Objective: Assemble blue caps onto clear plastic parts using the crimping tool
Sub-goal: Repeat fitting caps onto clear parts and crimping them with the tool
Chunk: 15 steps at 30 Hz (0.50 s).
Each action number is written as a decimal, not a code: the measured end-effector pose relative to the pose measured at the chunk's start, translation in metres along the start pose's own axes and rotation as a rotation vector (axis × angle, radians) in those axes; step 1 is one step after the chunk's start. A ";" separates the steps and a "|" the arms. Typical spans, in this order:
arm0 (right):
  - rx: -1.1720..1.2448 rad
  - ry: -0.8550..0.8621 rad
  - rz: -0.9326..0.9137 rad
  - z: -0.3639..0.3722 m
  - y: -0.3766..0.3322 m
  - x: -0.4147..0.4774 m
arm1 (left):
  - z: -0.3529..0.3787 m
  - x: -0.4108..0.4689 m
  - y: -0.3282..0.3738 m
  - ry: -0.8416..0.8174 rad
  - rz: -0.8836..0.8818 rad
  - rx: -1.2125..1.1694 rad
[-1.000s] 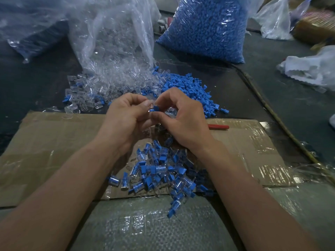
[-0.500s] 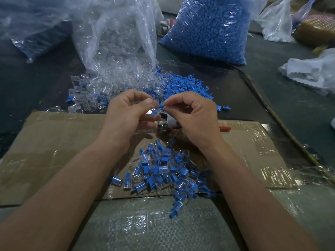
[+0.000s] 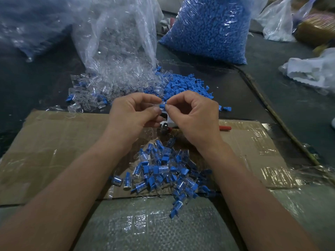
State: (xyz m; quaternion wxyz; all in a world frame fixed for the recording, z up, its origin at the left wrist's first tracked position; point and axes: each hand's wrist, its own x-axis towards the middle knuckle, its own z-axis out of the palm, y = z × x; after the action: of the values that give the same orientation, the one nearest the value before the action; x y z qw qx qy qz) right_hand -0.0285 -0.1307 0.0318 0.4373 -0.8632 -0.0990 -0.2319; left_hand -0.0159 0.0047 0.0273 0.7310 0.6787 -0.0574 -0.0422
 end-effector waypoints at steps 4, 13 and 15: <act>-0.038 -0.015 -0.022 0.000 0.001 0.000 | 0.001 -0.001 0.001 -0.014 0.040 0.036; 0.170 -0.118 0.098 -0.003 0.002 0.001 | -0.002 -0.003 0.002 -0.048 0.076 0.032; 0.230 -0.155 0.106 -0.004 0.002 0.001 | -0.003 -0.003 0.002 -0.052 0.071 0.012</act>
State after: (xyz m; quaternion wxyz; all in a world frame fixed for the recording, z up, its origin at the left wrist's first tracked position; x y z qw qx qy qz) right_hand -0.0278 -0.1346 0.0331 0.5360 -0.8268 -0.1130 -0.1281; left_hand -0.0186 0.0082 0.0291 0.7261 0.6794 -0.1007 -0.0338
